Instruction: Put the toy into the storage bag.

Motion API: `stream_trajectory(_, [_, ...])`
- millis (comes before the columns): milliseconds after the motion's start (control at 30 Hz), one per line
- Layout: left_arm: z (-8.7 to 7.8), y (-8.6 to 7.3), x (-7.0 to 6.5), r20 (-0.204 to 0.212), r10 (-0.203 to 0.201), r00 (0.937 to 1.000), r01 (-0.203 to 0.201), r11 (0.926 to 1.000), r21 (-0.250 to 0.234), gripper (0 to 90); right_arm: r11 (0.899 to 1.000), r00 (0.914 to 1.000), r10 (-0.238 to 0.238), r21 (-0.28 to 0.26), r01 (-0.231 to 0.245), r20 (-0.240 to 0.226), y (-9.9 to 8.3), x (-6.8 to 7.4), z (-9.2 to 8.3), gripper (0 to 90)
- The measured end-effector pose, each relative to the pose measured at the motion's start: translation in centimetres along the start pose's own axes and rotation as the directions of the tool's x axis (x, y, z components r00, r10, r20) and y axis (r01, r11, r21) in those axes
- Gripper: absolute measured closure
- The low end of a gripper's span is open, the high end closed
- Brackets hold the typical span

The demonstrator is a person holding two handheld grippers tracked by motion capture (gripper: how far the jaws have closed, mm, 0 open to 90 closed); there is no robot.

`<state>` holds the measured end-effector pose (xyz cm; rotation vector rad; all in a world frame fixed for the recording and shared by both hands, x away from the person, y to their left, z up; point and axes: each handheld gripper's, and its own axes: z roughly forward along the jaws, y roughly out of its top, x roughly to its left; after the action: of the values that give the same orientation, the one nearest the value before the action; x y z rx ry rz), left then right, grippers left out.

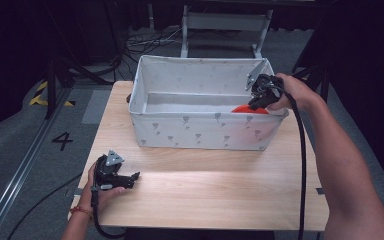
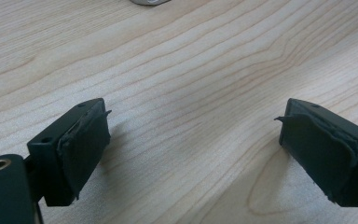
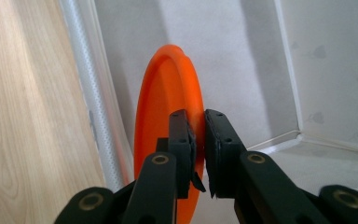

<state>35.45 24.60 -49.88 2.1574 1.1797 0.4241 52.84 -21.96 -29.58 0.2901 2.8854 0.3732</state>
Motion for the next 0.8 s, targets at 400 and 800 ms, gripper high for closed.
stream_trajectory(400, [0.0, 0.0, 0.0, 0.001, 0.0, 1.0, 0.0, 1.0, -0.001, 8.8, 0.999, 0.9991, 0.029, 0.04, -0.028, -0.032, -0.6, -0.4, 0.7, 82.2])
stream_trajectory(800, [0.0, 0.0, 0.0, 0.0, 0.0, 1.0, 0.0, 1.0, 0.0, 8.8, 0.994, 0.9957, 0.086, -0.066, -0.084, 0.035, -1.1, 0.0, -0.4, 60.1])
